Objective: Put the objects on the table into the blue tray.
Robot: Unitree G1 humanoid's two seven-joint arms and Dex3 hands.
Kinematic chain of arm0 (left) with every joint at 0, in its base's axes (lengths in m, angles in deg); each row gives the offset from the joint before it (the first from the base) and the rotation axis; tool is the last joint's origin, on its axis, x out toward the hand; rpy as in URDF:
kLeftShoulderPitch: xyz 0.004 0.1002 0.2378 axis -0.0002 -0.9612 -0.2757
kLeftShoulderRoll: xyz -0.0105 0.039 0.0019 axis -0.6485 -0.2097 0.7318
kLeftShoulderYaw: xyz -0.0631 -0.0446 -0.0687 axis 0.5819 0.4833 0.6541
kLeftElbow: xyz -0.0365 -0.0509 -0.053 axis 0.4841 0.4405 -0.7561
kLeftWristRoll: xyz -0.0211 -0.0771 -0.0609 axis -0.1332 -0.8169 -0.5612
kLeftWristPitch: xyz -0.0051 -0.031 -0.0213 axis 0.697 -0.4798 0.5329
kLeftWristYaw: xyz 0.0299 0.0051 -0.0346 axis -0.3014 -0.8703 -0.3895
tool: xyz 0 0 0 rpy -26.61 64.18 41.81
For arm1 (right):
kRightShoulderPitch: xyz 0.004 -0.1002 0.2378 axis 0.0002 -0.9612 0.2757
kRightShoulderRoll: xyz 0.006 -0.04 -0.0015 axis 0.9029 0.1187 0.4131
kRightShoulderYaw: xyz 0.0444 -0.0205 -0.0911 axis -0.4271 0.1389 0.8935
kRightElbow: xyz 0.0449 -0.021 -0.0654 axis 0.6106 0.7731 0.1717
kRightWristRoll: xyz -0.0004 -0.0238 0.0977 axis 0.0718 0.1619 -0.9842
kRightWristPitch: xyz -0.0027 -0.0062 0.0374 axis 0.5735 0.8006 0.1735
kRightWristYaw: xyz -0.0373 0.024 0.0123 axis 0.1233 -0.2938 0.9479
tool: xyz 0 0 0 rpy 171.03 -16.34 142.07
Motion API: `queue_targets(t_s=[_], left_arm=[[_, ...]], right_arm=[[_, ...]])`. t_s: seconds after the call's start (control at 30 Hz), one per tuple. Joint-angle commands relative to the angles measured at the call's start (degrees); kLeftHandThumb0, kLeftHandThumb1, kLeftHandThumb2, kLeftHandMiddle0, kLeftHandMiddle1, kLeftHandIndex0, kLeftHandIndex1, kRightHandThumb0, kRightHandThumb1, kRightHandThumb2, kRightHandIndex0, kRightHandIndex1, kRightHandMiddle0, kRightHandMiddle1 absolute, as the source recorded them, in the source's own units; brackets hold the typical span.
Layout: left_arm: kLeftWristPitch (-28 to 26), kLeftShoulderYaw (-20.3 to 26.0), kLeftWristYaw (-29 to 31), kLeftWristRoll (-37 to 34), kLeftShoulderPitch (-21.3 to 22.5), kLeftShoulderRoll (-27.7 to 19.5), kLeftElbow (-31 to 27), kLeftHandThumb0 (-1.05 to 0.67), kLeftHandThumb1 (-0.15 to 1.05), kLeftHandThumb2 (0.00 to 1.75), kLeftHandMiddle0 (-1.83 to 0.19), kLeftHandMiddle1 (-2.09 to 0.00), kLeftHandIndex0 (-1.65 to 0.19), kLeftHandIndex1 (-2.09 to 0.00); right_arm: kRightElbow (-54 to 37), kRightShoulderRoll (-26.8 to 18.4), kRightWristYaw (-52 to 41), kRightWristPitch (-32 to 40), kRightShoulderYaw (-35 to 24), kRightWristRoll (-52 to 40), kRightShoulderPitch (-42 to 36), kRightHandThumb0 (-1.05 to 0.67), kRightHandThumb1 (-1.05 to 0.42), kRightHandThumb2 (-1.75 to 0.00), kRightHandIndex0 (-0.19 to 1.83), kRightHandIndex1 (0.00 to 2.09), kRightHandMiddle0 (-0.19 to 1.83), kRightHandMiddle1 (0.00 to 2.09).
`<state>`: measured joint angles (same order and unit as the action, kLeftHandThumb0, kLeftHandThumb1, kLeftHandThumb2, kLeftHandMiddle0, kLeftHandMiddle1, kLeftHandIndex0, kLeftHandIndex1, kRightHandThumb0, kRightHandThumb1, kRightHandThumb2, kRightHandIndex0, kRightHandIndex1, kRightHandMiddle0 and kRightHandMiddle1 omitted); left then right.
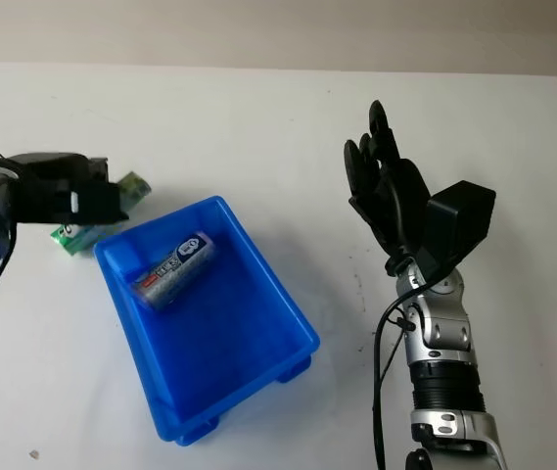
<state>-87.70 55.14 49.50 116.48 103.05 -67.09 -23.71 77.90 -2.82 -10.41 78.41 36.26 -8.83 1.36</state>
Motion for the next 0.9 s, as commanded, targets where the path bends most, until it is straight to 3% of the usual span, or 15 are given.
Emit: queue_targets(t_s=[0.0,0.07,0.1,0.23,0.3,0.37,0.47,0.6,0.7,0.87], left_arm=[[-0.8,2.6,-1.8,-0.8,4.0,-0.9,-1.1,-0.30,1.05,0.40,-0.44,-2.09,-0.08,-2.09],[-1.1,4.4,-2.5,-2.3,5.2,-1.1,-2.8,-0.28,1.05,0.41,-0.35,-2.09,0.05,-2.09],[-0.5,4.8,-3.0,-2.4,5.7,-1.5,-3.6,-0.28,1.05,0.40,-0.42,-2.09,0.02,-2.09],[1.1,8.9,-2.4,-7.4,6.9,-1.8,-7.6,-0.29,1.05,0.41,-0.58,-2.09,-0.20,-2.09],[0.7,11.6,-1.6,-10.4,6.2,-2.2,-12.4,-0.26,1.05,0.43,-0.81,-2.09,-0.42,-2.09],[-2.3,13.0,0.4,-11.5,5.2,-2.7,-18.8,-0.25,1.05,0.43,-0.90,-2.09,-0.54,-2.09],[-6.2,15.0,4.3,-13.9,2.4,-2.6,-29.4,-0.25,1.05,0.43,-0.92,-2.09,-0.60,-2.09],[-6.3,18.2,11.7,-23.3,-4.6,-2.5,-42.0,-0.24,1.05,0.47,-0.92,-2.09,-0.60,-2.09],[-11.8,17.7,16.1,-27.0,-9.1,-2.0,-50.9,-0.23,1.05,0.47,-0.92,-2.09,-0.61,-2.09],[-23.1,14.0,24.7,-32.9,-14.2,-3.4,-60.8,-0.27,1.05,0.55,-1.18,-2.09,-0.88,-2.09]], right_arm=[[0.3,-0.3,0.0,-1.1,-0.1,0.3,-0.4,-0.63,-1.05,-0.52,-0.19,0.00,-0.19,0.00],[0.7,-0.2,0.2,-1.3,0.0,0.5,-0.3,-0.64,-1.05,-0.51,-0.19,0.00,-0.19,0.00],[0.6,-0.2,0.3,-1.2,0.0,0.6,-0.3,-0.64,-1.05,-0.51,-0.19,0.00,-0.19,0.00],[0.1,-0.1,0.8,-0.7,0.2,0.8,-0.3,-0.65,-1.05,-0.50,-0.19,0.00,-0.19,0.00],[-0.2,-0.1,1.1,0.0,0.2,0.9,-0.3,-0.65,-1.05,-0.50,-0.19,0.00,-0.19,0.00],[-0.6,-0.2,1.1,0.7,0.3,0.9,-0.3,-0.65,-1.05,-0.50,-0.19,0.00,-0.19,0.00],[-0.7,-0.2,1.0,0.7,0.3,0.8,-0.2,-0.64,-1.05,-0.50,-0.19,0.00,-0.19,0.00],[-1.5,0.2,2.2,2.3,0.3,0.8,0.0,-0.64,-1.05,-0.49,-0.19,0.00,-0.19,0.00],[-1.7,0.3,2.3,2.5,0.5,0.7,0.1,-0.63,-1.05,-0.49,-0.19,0.00,-0.19,0.00],[-2.1,0.2,2.3,2.5,0.7,0.8,-0.1,-0.63,-1.05,-0.50,-0.19,0.00,-0.19,0.00]])
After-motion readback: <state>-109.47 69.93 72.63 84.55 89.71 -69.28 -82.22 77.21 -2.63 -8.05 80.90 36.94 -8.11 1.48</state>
